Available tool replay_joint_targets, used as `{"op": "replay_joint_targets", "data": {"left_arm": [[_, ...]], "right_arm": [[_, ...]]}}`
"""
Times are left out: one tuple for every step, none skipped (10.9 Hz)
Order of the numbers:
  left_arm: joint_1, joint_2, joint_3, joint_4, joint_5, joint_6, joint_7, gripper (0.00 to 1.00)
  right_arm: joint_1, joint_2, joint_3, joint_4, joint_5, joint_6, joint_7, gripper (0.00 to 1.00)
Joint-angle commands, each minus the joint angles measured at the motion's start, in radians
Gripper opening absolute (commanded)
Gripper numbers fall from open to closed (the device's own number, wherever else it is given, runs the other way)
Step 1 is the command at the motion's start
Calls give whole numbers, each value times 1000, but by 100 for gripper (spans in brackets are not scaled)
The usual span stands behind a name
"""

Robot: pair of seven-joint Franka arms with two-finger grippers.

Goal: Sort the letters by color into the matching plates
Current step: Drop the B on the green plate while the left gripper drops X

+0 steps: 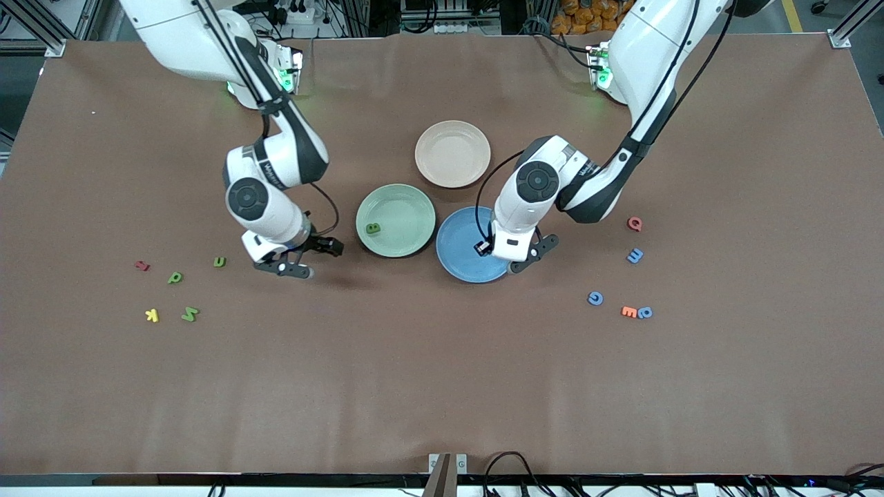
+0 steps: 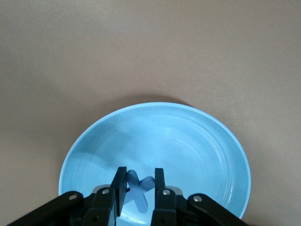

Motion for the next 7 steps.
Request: {"op": "replay_joint_targets", "data": {"left_arm": [[-17, 19, 29, 29, 3, -4, -26, 29], [-17, 19, 32, 29, 24, -3, -26, 53], [-15, 17, 34, 29, 37, -4, -28, 66], [-12, 19, 34, 35, 37, -4, -26, 75], [-9, 19, 34, 41, 37, -4, -26, 82], [-9, 19, 34, 47, 37, -4, -26, 100], [-4, 16, 34, 53, 38, -8, -24, 100]], "right_arm": [[-110, -22, 21, -1, -45, -26, -84, 100], [-156, -19, 35, -3, -91, -26, -101, 100], [-191, -16, 45, -4, -134, -26, -116, 100], [-219, -15, 56, -7, -166, -27, -134, 100], [-254, -18, 70, -7, -188, -33, -180, 100], [-299, -21, 91, -9, -202, -33, -234, 100], [-345, -22, 107, -9, -232, -33, -292, 100]]}}
